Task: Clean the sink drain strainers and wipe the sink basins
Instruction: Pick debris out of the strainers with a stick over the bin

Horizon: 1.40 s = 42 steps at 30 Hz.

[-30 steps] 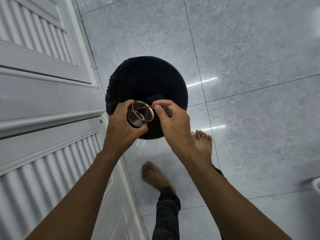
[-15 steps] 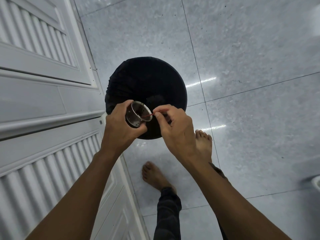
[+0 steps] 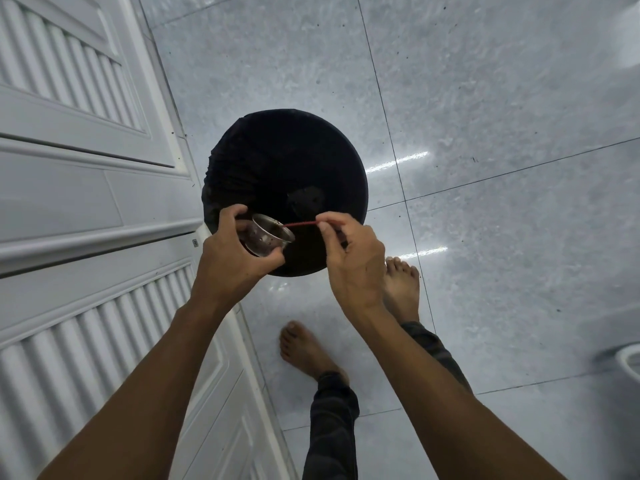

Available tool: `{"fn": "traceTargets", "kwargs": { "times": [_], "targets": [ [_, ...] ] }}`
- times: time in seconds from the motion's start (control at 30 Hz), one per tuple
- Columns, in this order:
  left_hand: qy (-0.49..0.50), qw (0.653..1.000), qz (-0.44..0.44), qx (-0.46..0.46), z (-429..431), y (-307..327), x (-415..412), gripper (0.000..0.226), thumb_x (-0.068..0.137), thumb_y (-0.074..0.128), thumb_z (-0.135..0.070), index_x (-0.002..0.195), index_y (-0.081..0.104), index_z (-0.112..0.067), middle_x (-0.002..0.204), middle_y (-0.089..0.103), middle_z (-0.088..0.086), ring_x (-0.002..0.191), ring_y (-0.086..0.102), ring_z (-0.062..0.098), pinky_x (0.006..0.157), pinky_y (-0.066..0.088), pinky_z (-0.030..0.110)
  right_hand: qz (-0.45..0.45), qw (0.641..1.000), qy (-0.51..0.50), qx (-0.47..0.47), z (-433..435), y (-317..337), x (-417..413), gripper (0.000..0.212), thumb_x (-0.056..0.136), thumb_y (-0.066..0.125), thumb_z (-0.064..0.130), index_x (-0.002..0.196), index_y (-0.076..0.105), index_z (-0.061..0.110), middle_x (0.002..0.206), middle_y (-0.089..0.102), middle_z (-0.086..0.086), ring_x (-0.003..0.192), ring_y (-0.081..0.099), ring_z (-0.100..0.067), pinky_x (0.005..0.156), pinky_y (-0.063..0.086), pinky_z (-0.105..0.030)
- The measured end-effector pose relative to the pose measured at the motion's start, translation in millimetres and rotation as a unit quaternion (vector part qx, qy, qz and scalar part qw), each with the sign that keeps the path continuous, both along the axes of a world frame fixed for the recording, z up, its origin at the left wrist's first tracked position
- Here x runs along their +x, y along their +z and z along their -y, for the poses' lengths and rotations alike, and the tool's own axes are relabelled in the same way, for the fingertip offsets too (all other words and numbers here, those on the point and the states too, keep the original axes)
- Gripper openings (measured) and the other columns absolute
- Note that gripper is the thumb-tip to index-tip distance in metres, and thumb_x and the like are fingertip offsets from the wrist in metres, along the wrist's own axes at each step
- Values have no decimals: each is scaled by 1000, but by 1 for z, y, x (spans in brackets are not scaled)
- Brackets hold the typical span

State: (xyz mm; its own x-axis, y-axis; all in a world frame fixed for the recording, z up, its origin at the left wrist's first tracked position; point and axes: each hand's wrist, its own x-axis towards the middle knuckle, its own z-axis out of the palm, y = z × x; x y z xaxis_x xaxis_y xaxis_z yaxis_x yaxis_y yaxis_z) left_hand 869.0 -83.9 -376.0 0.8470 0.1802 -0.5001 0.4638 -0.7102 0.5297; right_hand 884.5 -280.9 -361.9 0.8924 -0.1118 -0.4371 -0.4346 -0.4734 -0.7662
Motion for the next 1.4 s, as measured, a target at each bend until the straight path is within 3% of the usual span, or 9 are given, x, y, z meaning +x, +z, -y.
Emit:
{"fn": "traceTargets", "kwargs": {
  "times": [0.1,0.23,0.4,0.57,0.7,0.87,1.07,1.23,1.4],
  "targets": [
    [17,1000,-9,0,-4,-2,1,93,75,92,-35,150,39,-18,129,69,6,103,62,11,76,40,4,6,999,-21,29,5,-2,5,21,102,61,27,118,71,18,107,74,4,98,67,-11,86,60,-29],
    [10,1000,-16,-8,0,-3,1,94,76,91,-38,151,36,-22,130,68,5,103,62,10,75,40,4,-13,997,67,45,-2,0,-2,19,102,62,27,117,71,22,106,73,4,98,67,-12,84,61,-31],
    [26,999,-36,-14,0,-5,3,94,76,90,-42,150,37,-23,130,67,5,99,63,11,71,42,7,1,999,-33,4,5,-5,9,22,103,59,27,120,71,19,106,73,4,98,66,-12,85,59,-32],
    [27,999,-37,-20,-1,-4,6,97,71,87,-52,150,38,-23,132,67,7,103,63,12,74,43,8,-12,996,72,46,0,-7,6,18,101,62,28,117,70,24,103,69,13,97,66,-10,83,61,-31],
    [27,998,-45,-30,0,-2,7,100,65,78,-59,149,39,-23,130,67,4,103,64,12,74,44,8,-7,1000,0,-12,4,-15,16,23,103,58,28,120,70,20,106,73,3,98,67,-13,84,59,-35],
    [32,998,-21,-41,-2,-3,5,97,68,89,-46,149,40,-21,127,60,-7,110,61,12,81,44,8,24,999,25,-15,11,-9,19,23,103,59,29,120,70,19,107,73,4,97,67,-13,84,60,-34],
    [38,997,61,-23,14,7,2,85,73,93,-18,144,46,-16,135,55,2,119,55,9,89,44,1,55,998,-28,-21,25,0,17,20,103,60,31,117,71,23,106,71,12,94,66,-8,81,61,-30],
    [75,988,129,-32,35,41,12,80,75,91,-18,143,49,-13,135,55,0,123,54,10,97,46,9,92,995,-44,-18,33,37,34,18,102,61,32,115,71,25,105,71,18,93,67,-5,78,59,-20],
    [148,968,200,-30,43,114,37,80,74,92,-22,142,50,-15,133,55,-5,125,55,12,102,55,36,137,989,-60,12,30,117,68,16,101,62,32,112,72,25,105,72,19,92,67,2,68,51,-6]
  ]
}}
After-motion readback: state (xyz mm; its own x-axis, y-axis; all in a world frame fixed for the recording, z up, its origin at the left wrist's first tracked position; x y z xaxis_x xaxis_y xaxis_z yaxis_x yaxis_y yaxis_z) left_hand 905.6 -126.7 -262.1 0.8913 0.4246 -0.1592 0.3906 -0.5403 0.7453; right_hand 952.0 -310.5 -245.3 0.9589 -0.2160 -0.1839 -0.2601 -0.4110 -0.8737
